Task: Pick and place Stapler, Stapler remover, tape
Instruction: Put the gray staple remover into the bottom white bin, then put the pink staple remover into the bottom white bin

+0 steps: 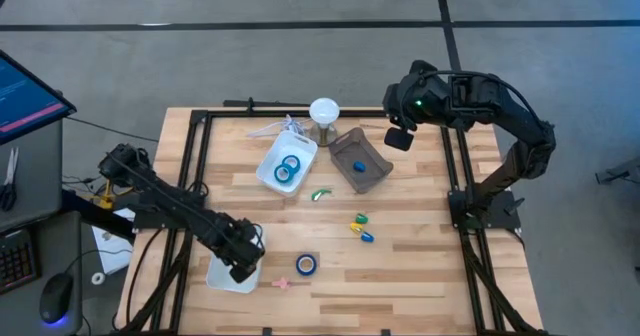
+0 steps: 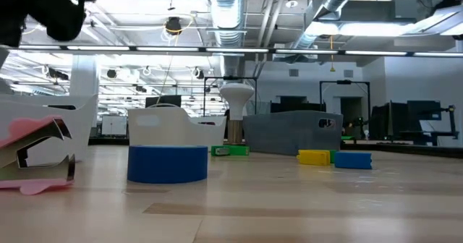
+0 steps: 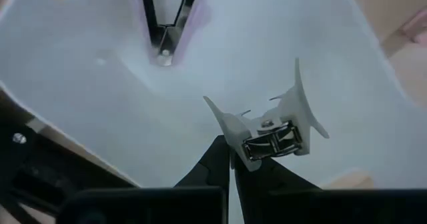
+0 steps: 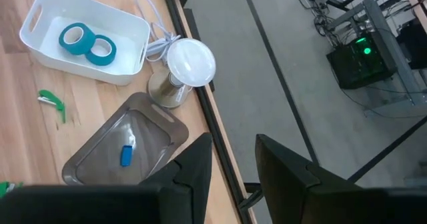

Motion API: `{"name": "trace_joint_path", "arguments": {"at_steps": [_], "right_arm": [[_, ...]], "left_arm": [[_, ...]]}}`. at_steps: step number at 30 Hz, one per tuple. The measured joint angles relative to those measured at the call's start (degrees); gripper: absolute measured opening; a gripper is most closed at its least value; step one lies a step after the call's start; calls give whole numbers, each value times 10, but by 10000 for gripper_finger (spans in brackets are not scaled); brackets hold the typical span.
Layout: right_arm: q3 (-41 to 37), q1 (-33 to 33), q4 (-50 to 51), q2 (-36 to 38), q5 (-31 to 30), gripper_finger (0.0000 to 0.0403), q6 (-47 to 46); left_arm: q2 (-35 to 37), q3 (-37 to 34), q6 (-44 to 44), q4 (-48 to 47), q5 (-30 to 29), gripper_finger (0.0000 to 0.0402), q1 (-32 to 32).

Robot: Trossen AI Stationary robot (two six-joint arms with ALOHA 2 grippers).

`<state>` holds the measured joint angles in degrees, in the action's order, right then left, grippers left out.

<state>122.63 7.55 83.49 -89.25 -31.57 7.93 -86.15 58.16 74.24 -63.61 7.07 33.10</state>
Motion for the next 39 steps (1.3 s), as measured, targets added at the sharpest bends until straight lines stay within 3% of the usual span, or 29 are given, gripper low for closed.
{"name": "trace_joint_path", "arguments": {"at_steps": [17,25,32,39], "right_arm": [[0,0,0,0,0,108,0],[0,0,0,0,0,108,0],[0,0,0,0,0,108,0],[0,0,0,0,0,108,1]], "left_arm": [[0,-110,8,82,31,1,-1],[0,-111,8,95,36,37,-3],[5,-111,8,100,103,95,-35],[33,-57,6,101,128,81,-68]]}}
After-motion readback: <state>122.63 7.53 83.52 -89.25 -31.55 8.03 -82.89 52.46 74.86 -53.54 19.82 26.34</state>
